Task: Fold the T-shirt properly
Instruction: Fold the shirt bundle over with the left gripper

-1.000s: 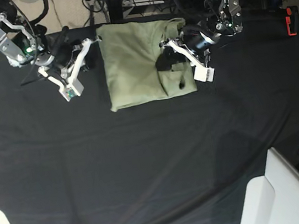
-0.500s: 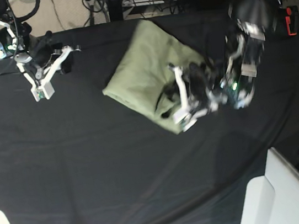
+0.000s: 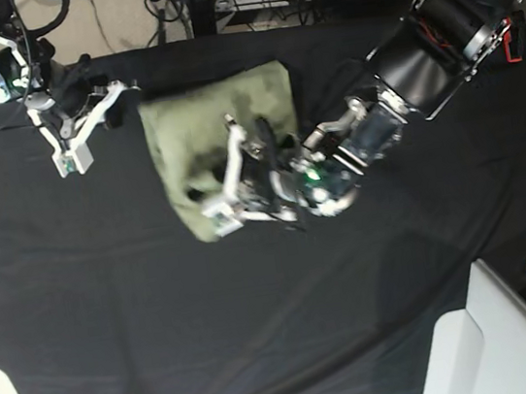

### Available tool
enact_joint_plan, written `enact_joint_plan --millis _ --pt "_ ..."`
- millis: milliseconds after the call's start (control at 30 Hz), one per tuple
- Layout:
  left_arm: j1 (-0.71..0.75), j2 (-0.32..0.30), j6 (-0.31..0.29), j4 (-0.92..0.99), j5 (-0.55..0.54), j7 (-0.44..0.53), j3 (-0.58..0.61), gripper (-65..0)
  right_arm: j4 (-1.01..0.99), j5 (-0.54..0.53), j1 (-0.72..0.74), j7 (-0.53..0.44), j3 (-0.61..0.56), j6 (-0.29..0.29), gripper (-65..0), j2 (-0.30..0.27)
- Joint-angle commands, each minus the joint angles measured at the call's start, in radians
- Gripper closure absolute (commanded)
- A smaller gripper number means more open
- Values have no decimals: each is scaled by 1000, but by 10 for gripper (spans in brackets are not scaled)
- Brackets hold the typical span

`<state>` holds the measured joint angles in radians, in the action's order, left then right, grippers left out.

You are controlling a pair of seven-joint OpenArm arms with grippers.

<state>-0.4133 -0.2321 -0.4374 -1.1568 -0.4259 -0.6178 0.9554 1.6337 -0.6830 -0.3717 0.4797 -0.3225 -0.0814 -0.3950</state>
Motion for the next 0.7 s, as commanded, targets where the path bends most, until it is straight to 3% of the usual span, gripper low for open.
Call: enact_joint_plan --millis 0,67,167,300,533,667 --pt "-26 4 -2 -15 -11 19 10 0 13 -5 3 -12 6 4 0 -9" --pt "-39 30 2 -13 -4 20 27 0 13 -5 3 -12 7 4 0 -9" --pt "-29 53 2 -12 91 17 23 0 12 -5 -10 -12 52 4 0 -3" --pt "-5 73 -1 -12 197 16 18 0 12 -1 -43 -12 161 5 0 49" --pt "-5 75 -2 -18 197 14 18 0 12 1 -54 -12 193 10 0 58" --pt "-12 75 -2 -22 198 -55 17 0 12 1 -53 -12 190 10 0 58"
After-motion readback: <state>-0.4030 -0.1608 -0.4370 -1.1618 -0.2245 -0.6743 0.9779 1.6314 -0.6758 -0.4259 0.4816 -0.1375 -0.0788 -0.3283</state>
